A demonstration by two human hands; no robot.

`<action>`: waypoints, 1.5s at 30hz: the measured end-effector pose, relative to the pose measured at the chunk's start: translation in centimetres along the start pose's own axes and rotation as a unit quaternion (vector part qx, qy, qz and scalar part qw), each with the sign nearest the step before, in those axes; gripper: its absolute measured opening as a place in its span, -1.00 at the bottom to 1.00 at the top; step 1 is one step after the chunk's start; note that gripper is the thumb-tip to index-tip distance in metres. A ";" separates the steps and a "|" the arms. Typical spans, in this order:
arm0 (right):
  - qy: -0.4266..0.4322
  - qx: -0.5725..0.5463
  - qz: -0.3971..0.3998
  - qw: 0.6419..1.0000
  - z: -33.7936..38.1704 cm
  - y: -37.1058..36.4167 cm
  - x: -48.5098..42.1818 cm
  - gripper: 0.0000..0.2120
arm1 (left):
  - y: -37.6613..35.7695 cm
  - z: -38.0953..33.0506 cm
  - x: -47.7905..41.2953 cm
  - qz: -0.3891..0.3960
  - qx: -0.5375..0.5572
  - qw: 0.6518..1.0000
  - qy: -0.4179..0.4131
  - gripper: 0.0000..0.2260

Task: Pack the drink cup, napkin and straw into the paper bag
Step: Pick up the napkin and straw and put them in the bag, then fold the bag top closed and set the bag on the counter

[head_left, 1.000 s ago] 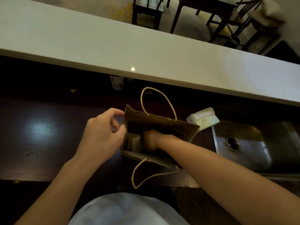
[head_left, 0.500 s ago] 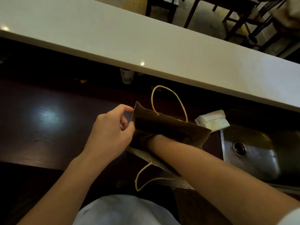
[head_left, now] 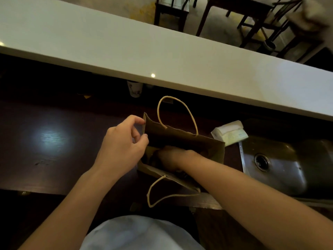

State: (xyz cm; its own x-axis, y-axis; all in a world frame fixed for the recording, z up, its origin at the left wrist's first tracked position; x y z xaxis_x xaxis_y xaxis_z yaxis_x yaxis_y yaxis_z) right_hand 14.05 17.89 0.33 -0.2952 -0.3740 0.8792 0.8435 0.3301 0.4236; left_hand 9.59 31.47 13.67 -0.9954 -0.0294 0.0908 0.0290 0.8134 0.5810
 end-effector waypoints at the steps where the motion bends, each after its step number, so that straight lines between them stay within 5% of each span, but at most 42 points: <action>1: 0.016 0.006 -0.014 1.000 -0.2 0.5 0.9 -0.71 | 0.0 0.1 -0.1 0.001 -0.002 1.000 0.000 -0.73; 6: 0.103 -0.049 -0.135 0.984 -1.5 3.7 12.3 -0.64 | -0.2 1.6 -0.4 0.006 0.005 1.000 0.009 -0.75; 10: 0.217 -0.273 -0.350 0.869 -3.7 4.6 22.4 -0.75 | -0.5 2.5 -0.6 0.025 0.037 0.999 0.003 -0.76; 13: 0.197 -0.332 -0.431 0.816 -6.5 2.8 24.4 -0.79 | -1.0 2.9 -0.6 0.051 0.088 0.995 0.006 -0.77; 17: 0.158 -0.412 -0.427 0.789 -9.6 -0.9 23.0 -0.77 | -1.5 2.9 -0.6 0.078 0.131 0.988 0.002 -0.75; 23: 0.168 -0.521 -0.369 0.751 -10.3 -4.8 18.4 -0.47 | -2.7 2.8 0.6 0.197 0.207 0.956 -0.065 -0.65; 29: 0.190 -0.528 -0.351 0.749 -11.3 -5.5 15.3 -0.64 | -5.6 6.4 1.5 0.307 0.146 0.940 -0.013 -0.35; 34: 0.156 -0.506 -0.272 0.803 -11.4 -7.6 11.5 -0.46 | -7.0 6.6 0.6 0.271 0.134 0.953 -0.017 -0.51; 43: 0.149 -0.566 -0.332 0.740 -11.8 -7.8 9.9 -0.60 | -7.7 6.9 -1.0 0.240 0.135 0.961 -0.003 -0.63; 45: 0.143 -0.580 -0.365 0.714 -12.4 -7.6 10.6 -0.49 | -6.8 7.0 -1.2 0.195 0.131 0.972 0.003 -0.53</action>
State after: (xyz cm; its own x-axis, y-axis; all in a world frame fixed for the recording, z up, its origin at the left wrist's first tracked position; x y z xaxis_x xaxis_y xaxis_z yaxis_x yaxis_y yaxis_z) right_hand 10.04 0.69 3.78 -0.8825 -0.2957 0.3658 0.3649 -0.9211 0.1357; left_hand 9.96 30.05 3.90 -0.9129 0.3078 0.2680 0.3787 0.8837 0.2752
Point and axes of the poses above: each hand's wrist, its own x-axis away from the middle knuckle, its own y-axis out of the back of the hand, z = x × y, the point moved 8 cm from there along -x, towards the middle knuckle, and after that the axes turned 15 degrees about z, right-handed, at the moved point
